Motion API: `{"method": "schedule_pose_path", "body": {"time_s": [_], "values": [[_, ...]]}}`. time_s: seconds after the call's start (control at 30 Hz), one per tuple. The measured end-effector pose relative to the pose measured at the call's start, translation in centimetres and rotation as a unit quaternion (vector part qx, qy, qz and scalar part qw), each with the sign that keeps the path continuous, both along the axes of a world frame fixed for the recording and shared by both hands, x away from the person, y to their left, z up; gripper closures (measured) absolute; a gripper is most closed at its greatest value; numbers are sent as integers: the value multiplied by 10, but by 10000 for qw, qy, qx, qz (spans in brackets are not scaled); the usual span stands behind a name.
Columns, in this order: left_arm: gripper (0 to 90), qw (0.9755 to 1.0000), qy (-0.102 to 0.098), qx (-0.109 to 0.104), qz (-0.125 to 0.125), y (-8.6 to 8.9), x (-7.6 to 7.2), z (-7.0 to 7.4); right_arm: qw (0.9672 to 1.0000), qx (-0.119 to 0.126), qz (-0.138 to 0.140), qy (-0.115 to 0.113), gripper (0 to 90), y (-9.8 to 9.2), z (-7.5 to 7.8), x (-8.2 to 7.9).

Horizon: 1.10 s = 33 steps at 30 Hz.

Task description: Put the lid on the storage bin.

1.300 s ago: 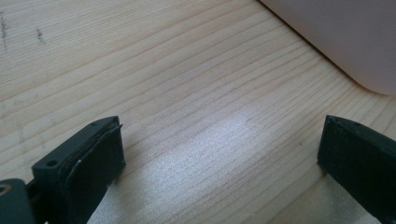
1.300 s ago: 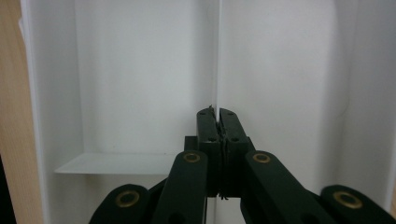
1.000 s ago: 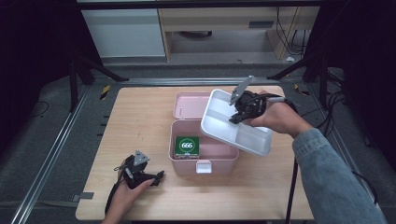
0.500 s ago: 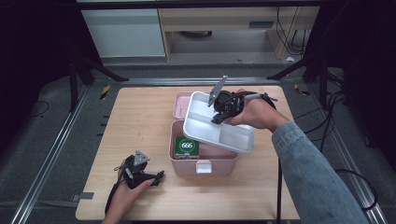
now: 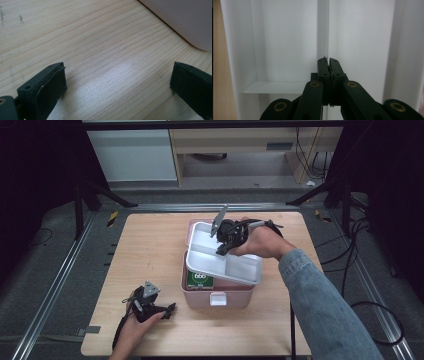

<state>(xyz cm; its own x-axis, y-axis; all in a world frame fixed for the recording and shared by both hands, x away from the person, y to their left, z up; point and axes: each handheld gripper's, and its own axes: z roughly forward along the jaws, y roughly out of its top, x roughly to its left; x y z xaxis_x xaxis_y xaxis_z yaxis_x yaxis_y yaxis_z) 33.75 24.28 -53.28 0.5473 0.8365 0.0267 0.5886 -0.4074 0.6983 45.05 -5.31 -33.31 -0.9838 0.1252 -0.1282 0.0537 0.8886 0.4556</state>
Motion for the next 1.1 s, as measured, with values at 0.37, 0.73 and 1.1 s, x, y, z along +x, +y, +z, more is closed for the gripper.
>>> {"method": "schedule_pose_path", "body": {"time_s": [0.37, 0.73, 1.1], "values": [[0, 10000, -12, -3, 1, 0, 0, 0, 9997, -112, 202, 24, 897, 12, -11, -6], [0, 10000, -31, 7, 3, 0, 0, 0, 9989, -259, 374, 79, 897, 23, -23, -10], [0, 10000, -33, 9, 3, 0, 0, 0, 9975, -504, 486, 91, 895, 31, -37, -11]]}}
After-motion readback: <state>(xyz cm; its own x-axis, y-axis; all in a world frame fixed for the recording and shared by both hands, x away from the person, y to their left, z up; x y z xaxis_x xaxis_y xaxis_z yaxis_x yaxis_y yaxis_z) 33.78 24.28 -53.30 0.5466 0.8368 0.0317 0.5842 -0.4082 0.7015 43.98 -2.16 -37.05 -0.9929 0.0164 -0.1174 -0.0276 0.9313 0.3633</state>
